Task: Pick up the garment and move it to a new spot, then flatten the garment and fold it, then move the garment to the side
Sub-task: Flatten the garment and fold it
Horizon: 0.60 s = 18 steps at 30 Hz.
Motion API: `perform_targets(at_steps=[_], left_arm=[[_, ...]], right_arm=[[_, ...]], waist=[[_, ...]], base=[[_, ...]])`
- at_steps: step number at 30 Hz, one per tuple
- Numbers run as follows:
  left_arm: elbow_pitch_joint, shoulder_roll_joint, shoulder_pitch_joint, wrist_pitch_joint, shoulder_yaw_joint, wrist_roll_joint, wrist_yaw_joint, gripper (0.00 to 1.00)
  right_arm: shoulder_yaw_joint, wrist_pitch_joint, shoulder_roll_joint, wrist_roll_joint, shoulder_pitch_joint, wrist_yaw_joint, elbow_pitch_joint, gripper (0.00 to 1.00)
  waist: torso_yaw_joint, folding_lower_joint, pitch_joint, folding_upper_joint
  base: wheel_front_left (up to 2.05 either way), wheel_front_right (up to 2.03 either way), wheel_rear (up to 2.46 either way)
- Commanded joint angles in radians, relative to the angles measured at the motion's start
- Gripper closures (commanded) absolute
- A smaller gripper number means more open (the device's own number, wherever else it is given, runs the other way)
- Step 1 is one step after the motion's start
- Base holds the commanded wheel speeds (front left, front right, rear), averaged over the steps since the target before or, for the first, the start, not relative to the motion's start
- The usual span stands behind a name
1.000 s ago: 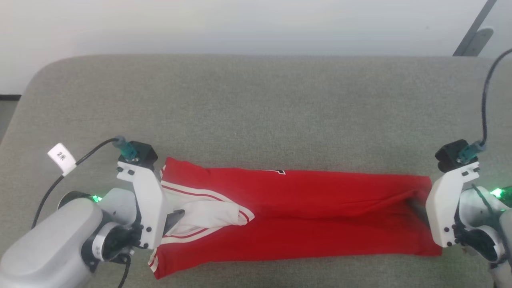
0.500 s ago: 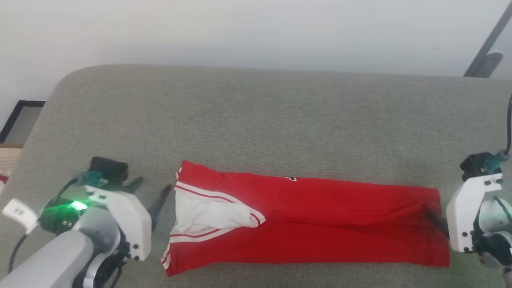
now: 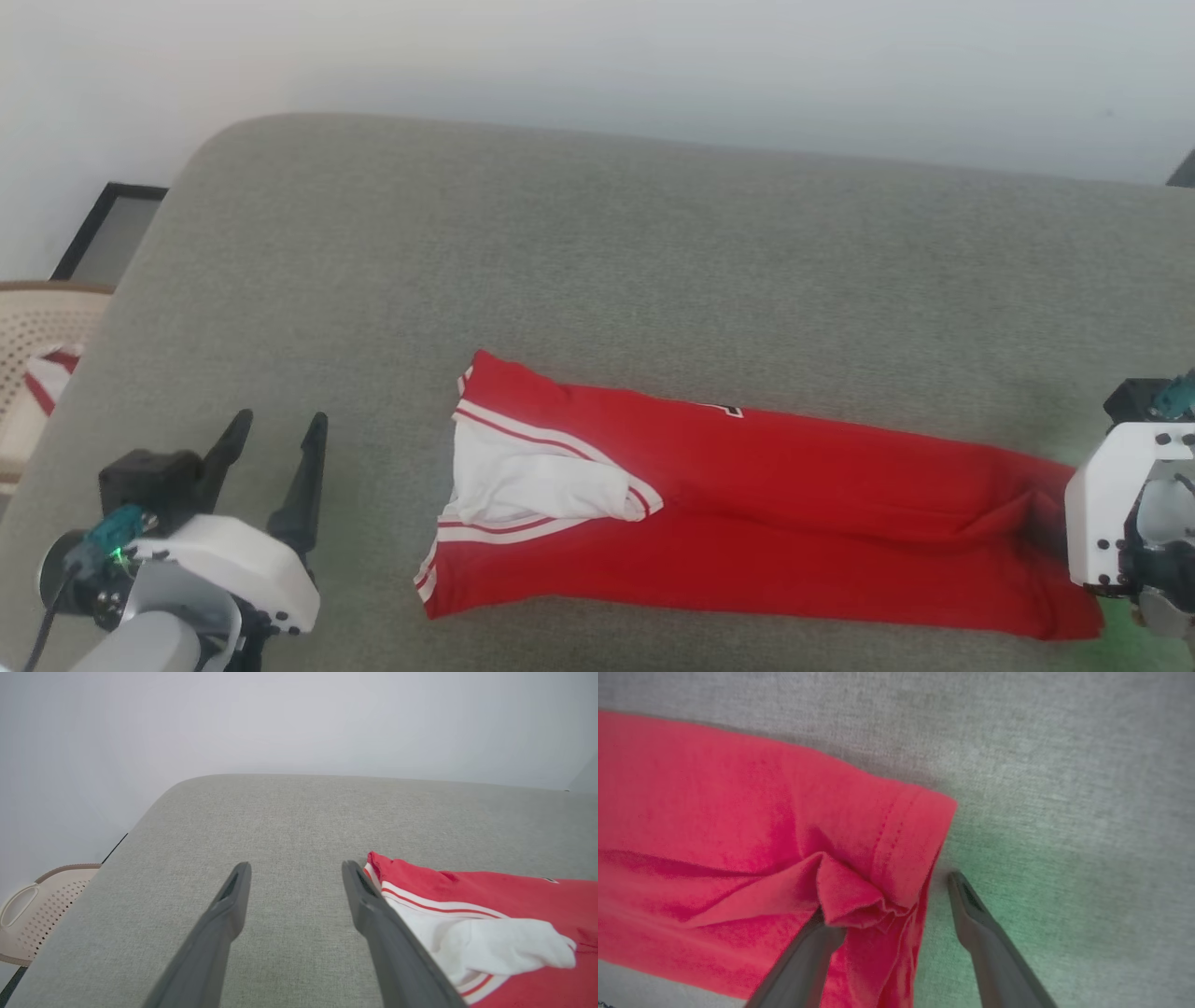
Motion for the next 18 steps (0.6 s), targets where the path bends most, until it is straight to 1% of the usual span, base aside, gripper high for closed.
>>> perform_targets(at_steps=[1,2,3,4,7,12,18], left_arm=[[0.008,-0.009,0.023,-0.025,0.017,0.007,0.005,0.00],[0.012,-0.017,0.031,-0.034,0.028,0.010,0.006,0.00],[0.016,-0.027,0.043,-0.042,0.043,0.011,0.007,0.00],[0.020,-0.036,0.053,-0.047,0.056,0.016,0.006,0.00],[0.027,-0.063,0.082,-0.054,0.104,0.036,-0.007,0.00],[0.018,-0.115,0.128,-0.053,0.191,0.094,-0.040,0.00],[0.020,-0.151,0.151,-0.054,0.248,0.152,-0.081,0.00]], right_arm=[[0.024,-0.004,0.017,0.018,0.000,-0.001,0.025,0.00],[0.032,-0.002,0.022,0.027,0.000,-0.001,0.038,0.00],[0.045,0.002,0.025,0.035,0.003,-0.001,0.049,0.65],[0.056,0.002,0.027,0.049,0.006,-0.001,0.053,1.00],[0.068,-0.004,0.023,0.074,0.011,-0.001,0.068,1.00],[0.064,-0.041,0.010,0.099,-0.004,-0.001,0.079,1.00],[0.042,-0.080,-0.035,0.093,-0.031,-0.003,0.096,1.00]], waist=[[0.016,0.0000,0.010,-0.0001],[0.021,0.0000,0.012,-0.0001],[0.026,0.0000,0.015,-0.0001],[0.030,0.0000,0.017,-0.0001],[0.041,0.0000,0.020,-0.0001],[0.047,0.0000,0.023,-0.0001],[0.033,0.0000,0.024,-0.0001]], base=[[0.00,0.00,0.00],[0.00,0.00,0.00],[0.00,0.00,0.00],[0.00,0.00,0.00],[0.00,0.00,0.00],[0.00,0.00,0.00],[0.00,0.00,0.00]])
